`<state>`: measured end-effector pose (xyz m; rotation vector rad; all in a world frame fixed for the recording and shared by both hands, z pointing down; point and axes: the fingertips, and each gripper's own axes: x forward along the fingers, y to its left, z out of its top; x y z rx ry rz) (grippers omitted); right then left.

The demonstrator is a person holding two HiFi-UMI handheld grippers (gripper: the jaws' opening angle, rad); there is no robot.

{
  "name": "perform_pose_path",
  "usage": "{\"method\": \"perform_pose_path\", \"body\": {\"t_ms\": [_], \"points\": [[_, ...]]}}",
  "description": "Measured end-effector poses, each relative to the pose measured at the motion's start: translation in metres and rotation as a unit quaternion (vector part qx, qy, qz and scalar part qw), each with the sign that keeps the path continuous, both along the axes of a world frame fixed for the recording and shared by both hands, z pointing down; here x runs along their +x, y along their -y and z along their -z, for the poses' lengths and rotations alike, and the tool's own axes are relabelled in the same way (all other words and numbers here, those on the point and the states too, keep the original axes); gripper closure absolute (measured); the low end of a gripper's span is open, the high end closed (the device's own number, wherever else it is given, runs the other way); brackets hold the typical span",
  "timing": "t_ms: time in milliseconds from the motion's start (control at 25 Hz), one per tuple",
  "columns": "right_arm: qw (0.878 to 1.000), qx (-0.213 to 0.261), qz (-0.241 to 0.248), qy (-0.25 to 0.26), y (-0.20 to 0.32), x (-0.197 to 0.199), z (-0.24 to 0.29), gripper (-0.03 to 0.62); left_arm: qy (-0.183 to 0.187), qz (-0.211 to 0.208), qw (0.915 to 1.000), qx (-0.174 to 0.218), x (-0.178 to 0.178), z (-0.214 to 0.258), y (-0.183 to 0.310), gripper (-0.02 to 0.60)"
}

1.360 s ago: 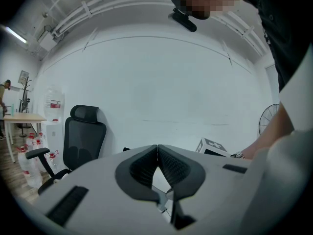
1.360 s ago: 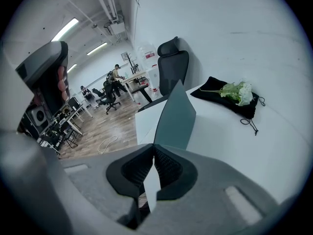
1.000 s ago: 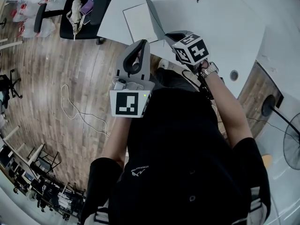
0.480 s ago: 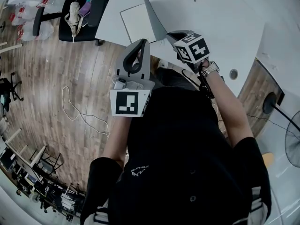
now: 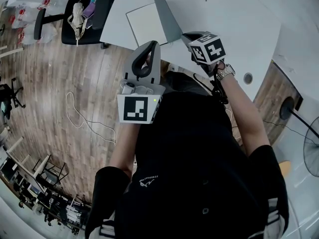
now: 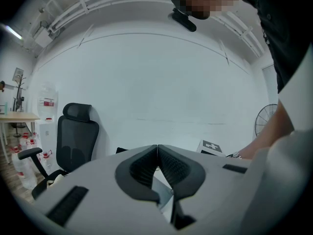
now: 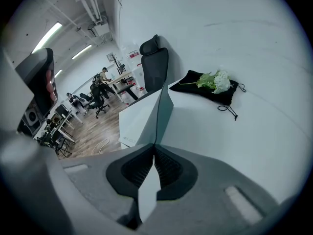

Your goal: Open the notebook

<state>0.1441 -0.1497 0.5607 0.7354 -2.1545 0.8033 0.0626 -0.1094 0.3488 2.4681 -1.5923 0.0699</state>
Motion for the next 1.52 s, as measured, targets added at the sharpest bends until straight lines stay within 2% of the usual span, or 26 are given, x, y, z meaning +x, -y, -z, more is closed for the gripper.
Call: {"method": "perform_pose_path", "body": {"t_ms": [880, 1520], "points": [[0.998, -0.021, -0.053, -0.016, 0.017, 0.041, -0.024, 0.579, 0.001, 0.001, 1.0, -0.008, 0.009, -0.006, 0.009, 0.575], [0.993, -0.037, -0.096, -0.059, 0.025, 0.072, -0.045, 0.579, 0.001, -0.003, 0.9999, -0.013, 0.015, -0.01, 0.014, 0.575]]}}
